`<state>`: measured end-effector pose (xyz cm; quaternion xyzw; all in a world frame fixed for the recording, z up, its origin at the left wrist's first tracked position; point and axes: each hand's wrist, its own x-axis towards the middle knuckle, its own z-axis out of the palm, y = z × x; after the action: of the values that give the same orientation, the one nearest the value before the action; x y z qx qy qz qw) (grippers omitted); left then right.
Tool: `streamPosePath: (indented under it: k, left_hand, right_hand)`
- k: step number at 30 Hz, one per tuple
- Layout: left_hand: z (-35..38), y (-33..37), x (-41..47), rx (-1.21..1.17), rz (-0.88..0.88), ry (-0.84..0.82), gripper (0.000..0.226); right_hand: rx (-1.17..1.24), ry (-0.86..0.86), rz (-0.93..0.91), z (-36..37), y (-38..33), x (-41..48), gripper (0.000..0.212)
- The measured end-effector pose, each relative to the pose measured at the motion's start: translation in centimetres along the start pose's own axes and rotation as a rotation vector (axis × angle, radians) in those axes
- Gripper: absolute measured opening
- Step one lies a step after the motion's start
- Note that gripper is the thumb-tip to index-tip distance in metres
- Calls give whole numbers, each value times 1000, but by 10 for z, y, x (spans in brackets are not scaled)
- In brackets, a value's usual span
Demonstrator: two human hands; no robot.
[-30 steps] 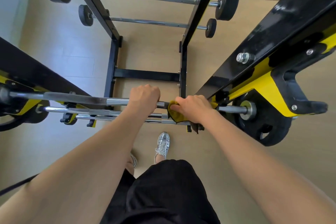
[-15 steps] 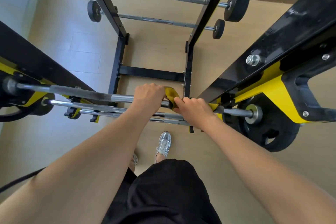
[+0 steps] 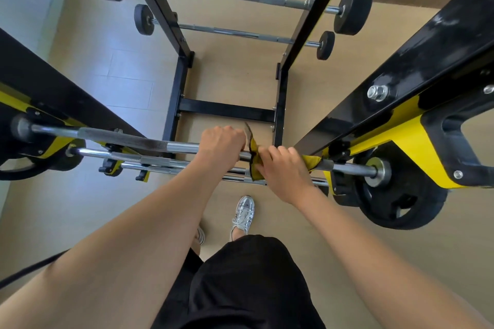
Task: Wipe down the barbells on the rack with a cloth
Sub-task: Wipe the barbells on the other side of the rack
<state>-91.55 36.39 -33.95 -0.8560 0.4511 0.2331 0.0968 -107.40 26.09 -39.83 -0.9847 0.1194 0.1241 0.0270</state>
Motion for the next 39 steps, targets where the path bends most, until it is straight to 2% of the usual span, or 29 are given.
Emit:
streamPosePath:
  k: [3, 6, 10, 14, 16, 18, 20, 22, 24, 27, 28, 30, 33, 34, 36, 39]
  left_hand:
    - [1, 0, 0, 6, 3, 2, 24]
    - [3, 0, -1, 8, 7, -4, 23]
    - [6, -3, -4, 2, 8, 5, 20]
    - [5, -3, -5, -25, 18, -2, 23]
    - [6, -3, -5, -36, 20, 1, 24]
    - [8, -3, -7, -26, 13, 10, 23]
    - [11, -3, -9, -1, 4, 25, 21]
    - [14, -1, -11, -2, -3, 36, 22]
    - [15, -1, -11, 2, 0, 37, 24]
    - [11, -2, -12, -13, 4, 26, 24]
    - [9, -2, -12, -17, 6, 27, 22]
    - [7, -3, -13, -21, 10, 28, 19]
    - [8, -2, -14, -6, 8, 34, 20]
    - [8, -1, -15, -1, 3, 31, 21]
    - [8, -1, -16, -8, 4, 18, 24]
    - [9, -1, -17, -35, 7, 8, 27]
  right_hand:
    - [-146, -69, -99, 5, 9, 9, 36]
    - [-66, -184, -190, -12, 17, 29, 50]
    - [39, -234, -150, -19, 20, 32, 58]
    - [152, -256, -26, -20, 14, 36, 66]
    - [162, -273, 19, -22, 11, 38, 50]
    - [184, -376, 127, -25, 8, 46, 35]
    - [249, -578, 268, -30, 8, 58, 34]
    - [338, -684, 394, -35, 8, 68, 32]
    - [366, -572, 446, -33, 2, 68, 28]
    - [231, -53, 142, -7, -15, 34, 22]
    - [146, 57, 47, 6, -18, 17, 25]
    - [-78, 149, -44, 28, -18, -5, 42]
    - [-264, 187, -51, 26, -10, 2, 45]
    - [-267, 133, -93, 17, -8, 11, 44]
    - [-71, -80, -154, 0, -3, 28, 51]
    - [188, -324, -64, -17, 6, 48, 69]
